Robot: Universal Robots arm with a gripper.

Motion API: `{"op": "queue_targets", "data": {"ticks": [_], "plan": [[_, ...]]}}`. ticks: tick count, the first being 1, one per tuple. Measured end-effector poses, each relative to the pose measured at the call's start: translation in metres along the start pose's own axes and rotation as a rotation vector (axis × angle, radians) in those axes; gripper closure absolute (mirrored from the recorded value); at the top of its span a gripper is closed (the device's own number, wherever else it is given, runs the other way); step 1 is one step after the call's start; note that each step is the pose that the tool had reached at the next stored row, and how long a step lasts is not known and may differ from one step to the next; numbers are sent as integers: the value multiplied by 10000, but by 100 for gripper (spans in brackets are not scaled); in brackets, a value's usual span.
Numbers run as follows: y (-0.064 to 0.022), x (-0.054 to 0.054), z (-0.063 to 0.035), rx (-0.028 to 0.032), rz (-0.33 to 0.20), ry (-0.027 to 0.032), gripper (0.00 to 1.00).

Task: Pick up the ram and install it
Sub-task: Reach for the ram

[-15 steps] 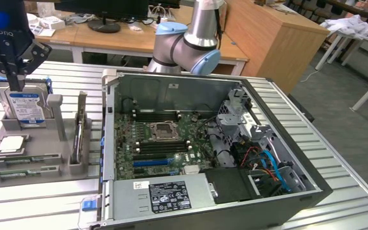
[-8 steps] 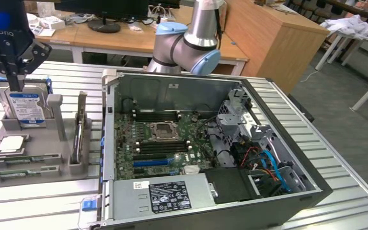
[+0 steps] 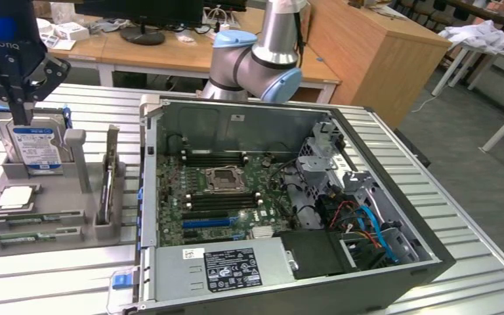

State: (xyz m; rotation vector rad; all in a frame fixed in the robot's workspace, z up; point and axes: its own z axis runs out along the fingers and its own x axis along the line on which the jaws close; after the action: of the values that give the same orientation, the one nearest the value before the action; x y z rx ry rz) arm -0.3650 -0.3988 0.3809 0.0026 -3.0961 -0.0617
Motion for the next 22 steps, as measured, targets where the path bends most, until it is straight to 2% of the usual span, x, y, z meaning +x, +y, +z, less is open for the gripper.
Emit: {"op": "queue_targets", "data": {"ticks": [5,12,22], "plan": [[0,60,3,-1,0,-11,89],[-8,65,2,0,0,-11,89],[-134,70,-2,0,-1,-11,89]]}}
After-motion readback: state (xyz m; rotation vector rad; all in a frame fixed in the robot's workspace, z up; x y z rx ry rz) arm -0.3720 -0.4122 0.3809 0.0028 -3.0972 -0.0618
